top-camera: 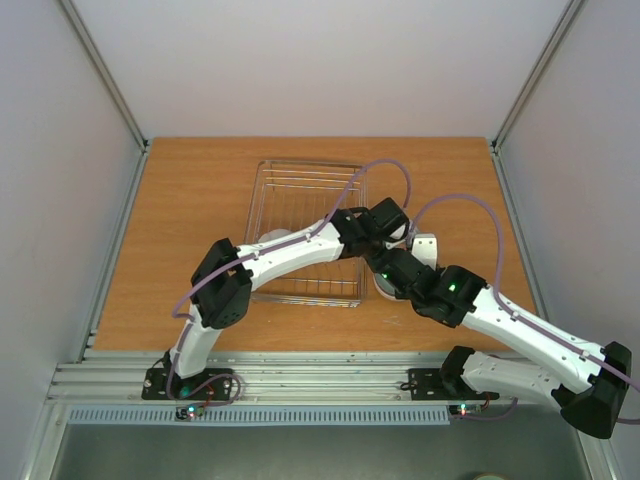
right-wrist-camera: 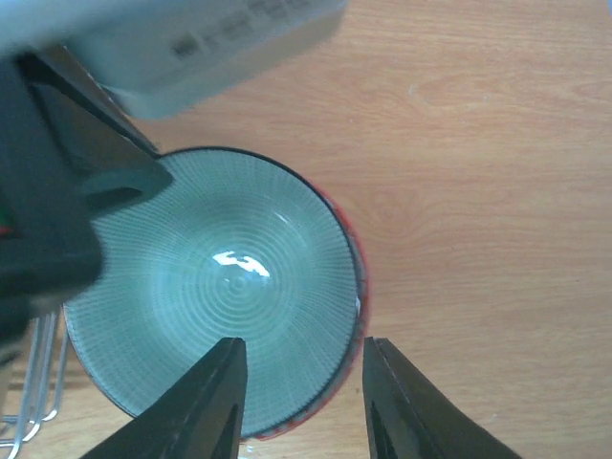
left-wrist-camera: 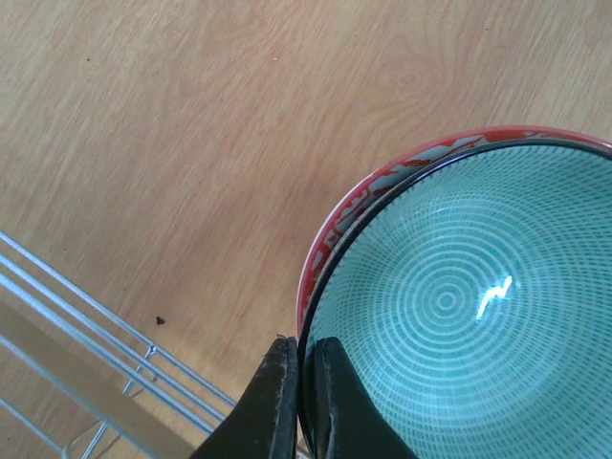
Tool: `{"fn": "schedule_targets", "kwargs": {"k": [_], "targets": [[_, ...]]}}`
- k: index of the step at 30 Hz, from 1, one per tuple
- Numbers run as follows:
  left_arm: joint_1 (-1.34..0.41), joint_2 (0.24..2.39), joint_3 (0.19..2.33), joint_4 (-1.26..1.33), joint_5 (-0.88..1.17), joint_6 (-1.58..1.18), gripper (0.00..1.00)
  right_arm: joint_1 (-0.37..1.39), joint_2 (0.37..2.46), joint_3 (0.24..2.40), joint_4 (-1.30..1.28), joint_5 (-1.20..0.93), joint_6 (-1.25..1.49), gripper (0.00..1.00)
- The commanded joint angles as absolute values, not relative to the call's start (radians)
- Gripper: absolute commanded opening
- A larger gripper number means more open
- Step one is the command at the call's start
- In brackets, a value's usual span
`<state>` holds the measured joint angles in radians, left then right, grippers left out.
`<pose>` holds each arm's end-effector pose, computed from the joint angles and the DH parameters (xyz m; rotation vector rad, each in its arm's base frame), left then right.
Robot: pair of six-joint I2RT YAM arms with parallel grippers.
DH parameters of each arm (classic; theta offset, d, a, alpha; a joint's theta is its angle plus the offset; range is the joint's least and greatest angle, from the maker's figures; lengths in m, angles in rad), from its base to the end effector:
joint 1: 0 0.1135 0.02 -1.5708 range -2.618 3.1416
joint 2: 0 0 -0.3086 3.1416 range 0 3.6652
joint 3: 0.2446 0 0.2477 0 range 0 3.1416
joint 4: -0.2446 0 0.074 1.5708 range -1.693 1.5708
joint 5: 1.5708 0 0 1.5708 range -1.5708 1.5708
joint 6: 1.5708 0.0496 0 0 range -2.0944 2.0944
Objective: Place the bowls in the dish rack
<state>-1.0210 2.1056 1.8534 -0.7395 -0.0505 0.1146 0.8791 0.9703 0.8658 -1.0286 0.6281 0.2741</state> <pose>0.2595 -0.4187 0.2737 1.3741 2.1903 -0.2786 0.1113 0.0887 0.2993 -0.5539 2.3616 -0.3654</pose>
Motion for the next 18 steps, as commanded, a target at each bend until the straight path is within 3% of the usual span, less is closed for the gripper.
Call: {"fn": "schedule_targets", "kwargs": {"k": [1, 18], "targets": [[-0.999, 2.03, 1.813, -0.804, -0.066, 0.134, 0.0, 0.885, 0.983, 0.885, -1.078, 0.682, 0.313, 0.38], [-0.919, 1.858, 1.74, -0.81, 0.073, 0.143, 0.0, 0.883, 0.981, 0.884, -1.082, 0.729, 0.339, 0.45]]}}
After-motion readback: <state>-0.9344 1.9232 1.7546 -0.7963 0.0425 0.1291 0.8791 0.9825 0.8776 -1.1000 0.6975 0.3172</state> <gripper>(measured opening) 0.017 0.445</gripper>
